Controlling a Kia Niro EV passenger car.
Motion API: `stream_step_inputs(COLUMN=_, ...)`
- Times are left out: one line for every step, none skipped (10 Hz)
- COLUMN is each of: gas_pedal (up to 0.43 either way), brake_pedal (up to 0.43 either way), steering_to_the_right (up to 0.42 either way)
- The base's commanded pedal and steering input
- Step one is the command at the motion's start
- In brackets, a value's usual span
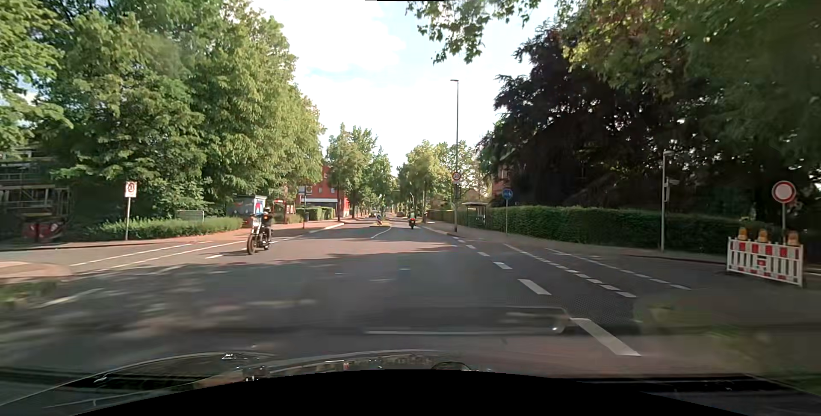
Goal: Follow the waypoints while adhering to traffic rules and regulations
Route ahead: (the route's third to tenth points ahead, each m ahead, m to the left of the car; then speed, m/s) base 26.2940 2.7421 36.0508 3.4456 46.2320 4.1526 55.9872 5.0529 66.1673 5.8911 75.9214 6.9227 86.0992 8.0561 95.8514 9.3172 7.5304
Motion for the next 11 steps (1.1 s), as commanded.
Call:
stream_step_inputs(gas_pedal=0.150, brake_pedal=0.000, steering_to_the_right=0.014)
stream_step_inputs(gas_pedal=0.150, brake_pedal=0.000, steering_to_the_right=0.009)
stream_step_inputs(gas_pedal=0.150, brake_pedal=0.000, steering_to_the_right=0.004)
stream_step_inputs(gas_pedal=0.150, brake_pedal=0.000, steering_to_the_right=0.003)
stream_step_inputs(gas_pedal=0.150, brake_pedal=0.000, steering_to_the_right=0.003)
stream_step_inputs(gas_pedal=0.150, brake_pedal=0.000, steering_to_the_right=0.000)
stream_step_inputs(gas_pedal=0.150, brake_pedal=0.000, steering_to_the_right=-0.003)
stream_step_inputs(gas_pedal=0.150, brake_pedal=0.000, steering_to_the_right=-0.004)
stream_step_inputs(gas_pedal=0.150, brake_pedal=0.000, steering_to_the_right=-0.005)
stream_step_inputs(gas_pedal=0.150, brake_pedal=0.000, steering_to_the_right=-0.006)
stream_step_inputs(gas_pedal=0.150, brake_pedal=0.000, steering_to_the_right=-0.006)
